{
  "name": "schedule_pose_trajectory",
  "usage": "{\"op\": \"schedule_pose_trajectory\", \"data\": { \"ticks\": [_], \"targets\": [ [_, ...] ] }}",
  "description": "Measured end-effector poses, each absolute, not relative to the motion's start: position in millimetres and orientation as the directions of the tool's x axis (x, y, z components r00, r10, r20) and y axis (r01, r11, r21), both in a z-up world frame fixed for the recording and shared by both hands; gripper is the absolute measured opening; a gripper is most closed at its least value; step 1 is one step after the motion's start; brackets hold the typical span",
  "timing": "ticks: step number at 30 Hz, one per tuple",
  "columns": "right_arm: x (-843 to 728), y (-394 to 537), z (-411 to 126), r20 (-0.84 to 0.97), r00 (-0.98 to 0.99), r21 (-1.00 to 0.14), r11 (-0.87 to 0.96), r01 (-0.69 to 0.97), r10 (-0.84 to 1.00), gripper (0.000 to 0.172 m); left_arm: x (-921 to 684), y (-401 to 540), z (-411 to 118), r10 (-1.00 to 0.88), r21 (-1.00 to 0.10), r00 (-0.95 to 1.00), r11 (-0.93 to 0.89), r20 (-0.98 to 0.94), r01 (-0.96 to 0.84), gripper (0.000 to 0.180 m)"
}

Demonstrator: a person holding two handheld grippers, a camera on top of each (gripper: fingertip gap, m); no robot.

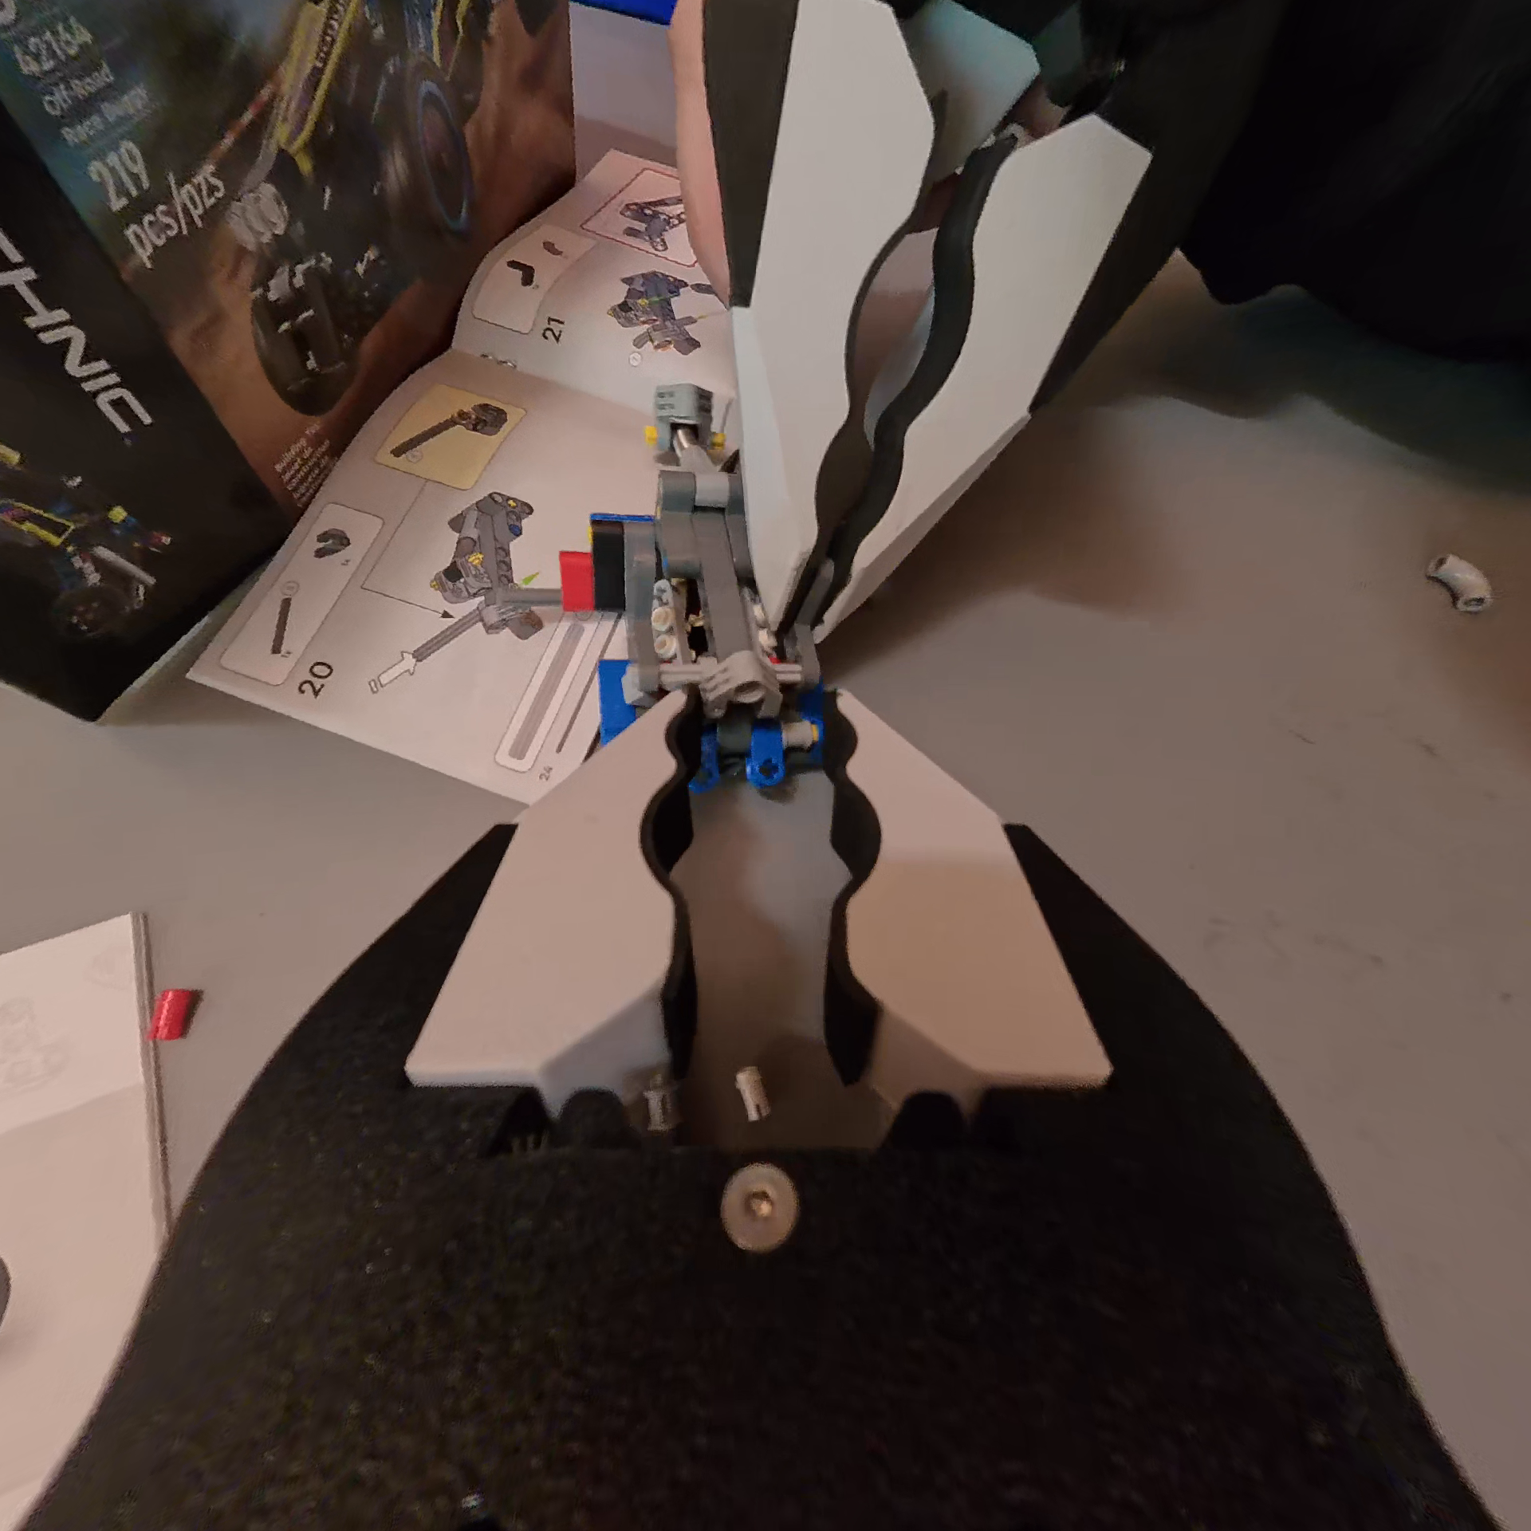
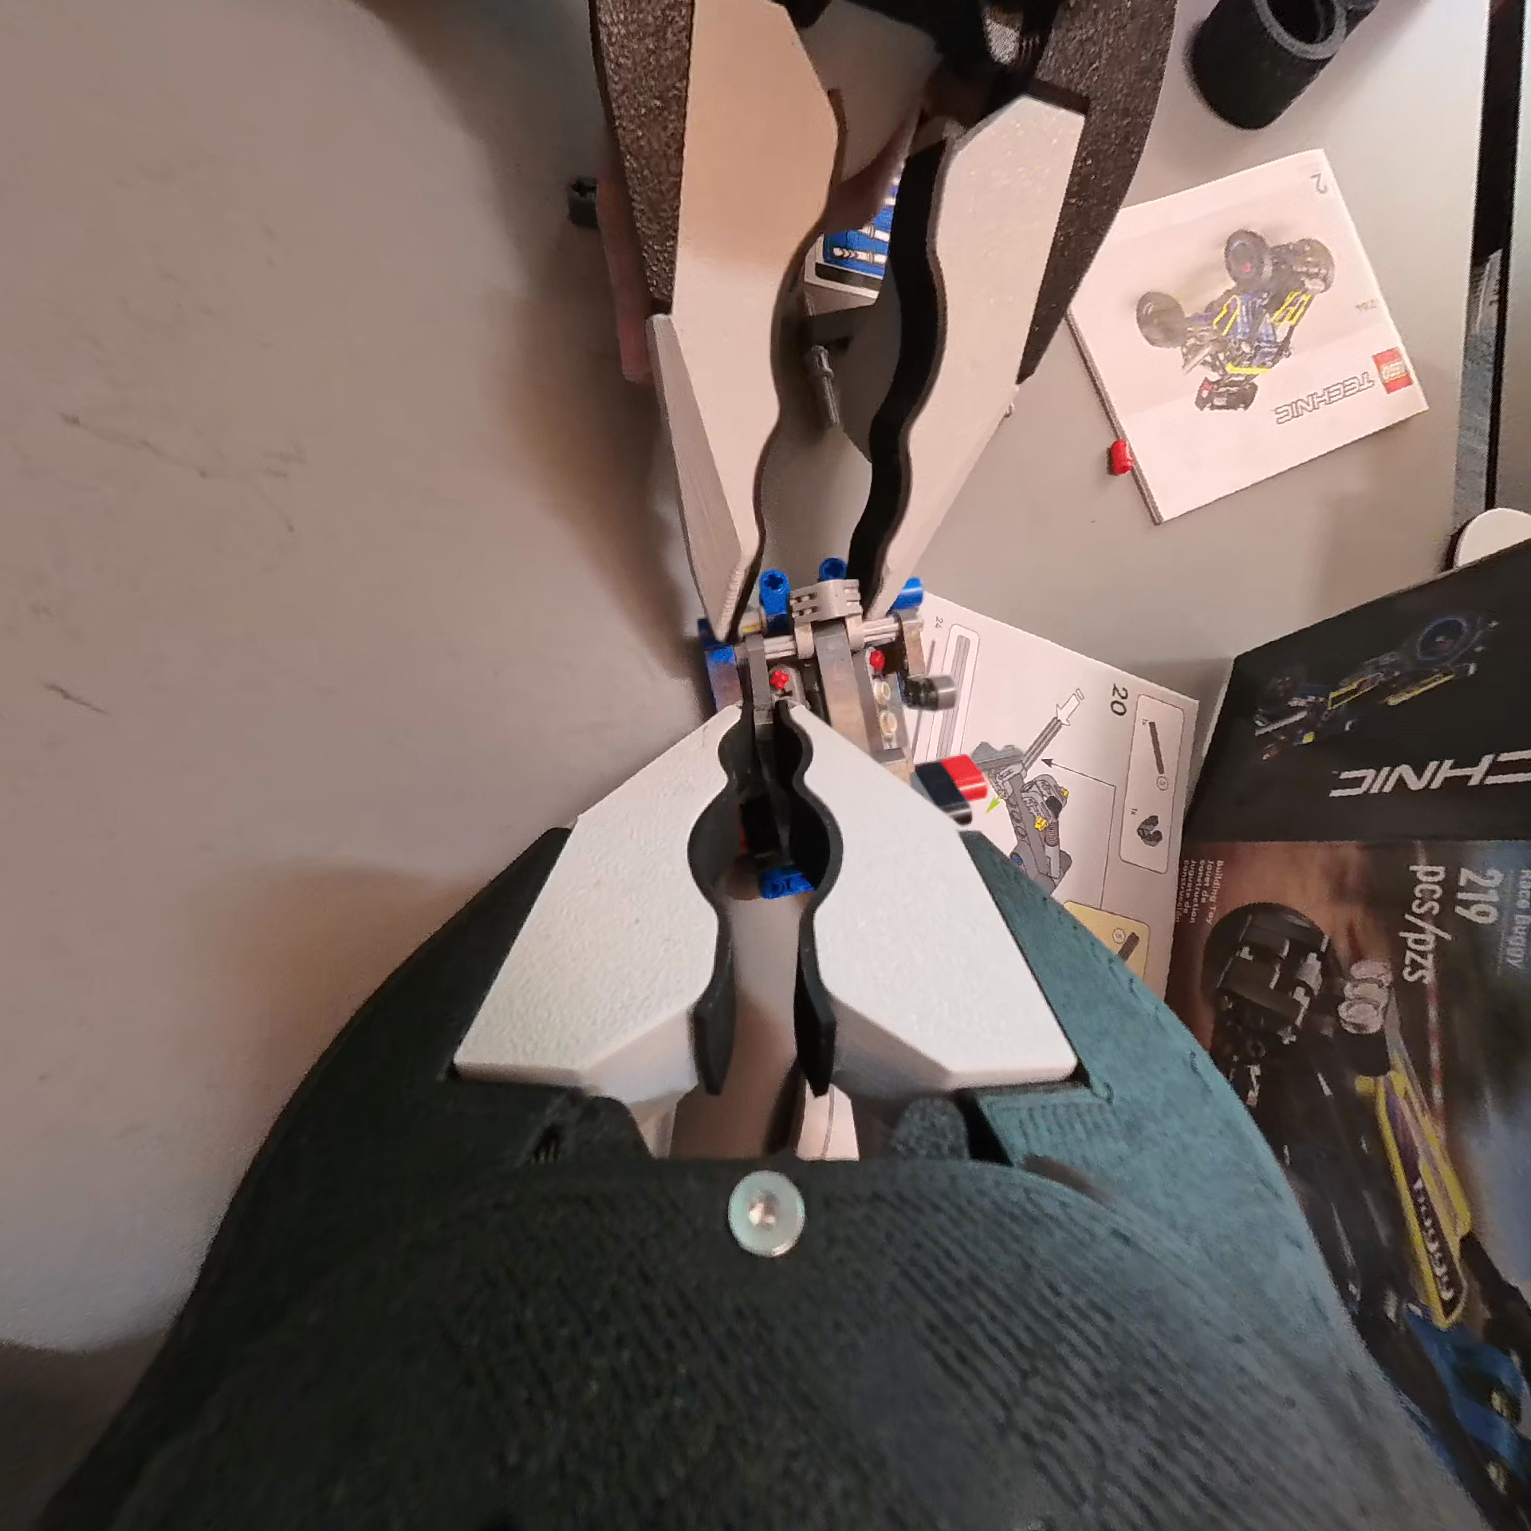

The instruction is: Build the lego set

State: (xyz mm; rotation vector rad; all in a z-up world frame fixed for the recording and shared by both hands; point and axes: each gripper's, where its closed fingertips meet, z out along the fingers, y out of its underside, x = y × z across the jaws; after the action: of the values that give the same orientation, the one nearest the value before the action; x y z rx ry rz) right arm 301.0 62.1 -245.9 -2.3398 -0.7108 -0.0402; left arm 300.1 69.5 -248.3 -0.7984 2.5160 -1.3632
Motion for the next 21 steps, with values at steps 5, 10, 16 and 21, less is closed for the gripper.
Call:
{"op": "schedule_pose_trajectory", "data": {
  "ticks": [5,10,16,21],
  "targets": [
    [302.3,62.7,-245.5,0.216,0.854,-0.610,-0.618,0.497,0.473,0.002,300.6,69.3,-247.6,-0.554,-0.811,-0.819,0.407,0.147,-0.420,0.023],
    [301.3,64.8,-245.9,0.208,0.860,-0.622,-0.616,0.485,0.467,0.002,298.1,66.8,-246.8,-0.551,-0.807,-0.817,0.399,0.168,-0.435,0.034],
    [301.9,64.7,-245.9,0.203,0.864,-0.623,-0.620,0.477,0.461,0.002,302.4,69.2,-248.2,-0.584,-0.808,-0.803,0.412,0.121,-0.421,0.025],
    [301.8,65.5,-246.2,0.204,0.864,-0.624,-0.619,0.477,0.460,0.002,303.5,71.3,-249.4,-0.594,-0.803,-0.800,0.434,0.084,-0.407,0.024]
  ]
}}
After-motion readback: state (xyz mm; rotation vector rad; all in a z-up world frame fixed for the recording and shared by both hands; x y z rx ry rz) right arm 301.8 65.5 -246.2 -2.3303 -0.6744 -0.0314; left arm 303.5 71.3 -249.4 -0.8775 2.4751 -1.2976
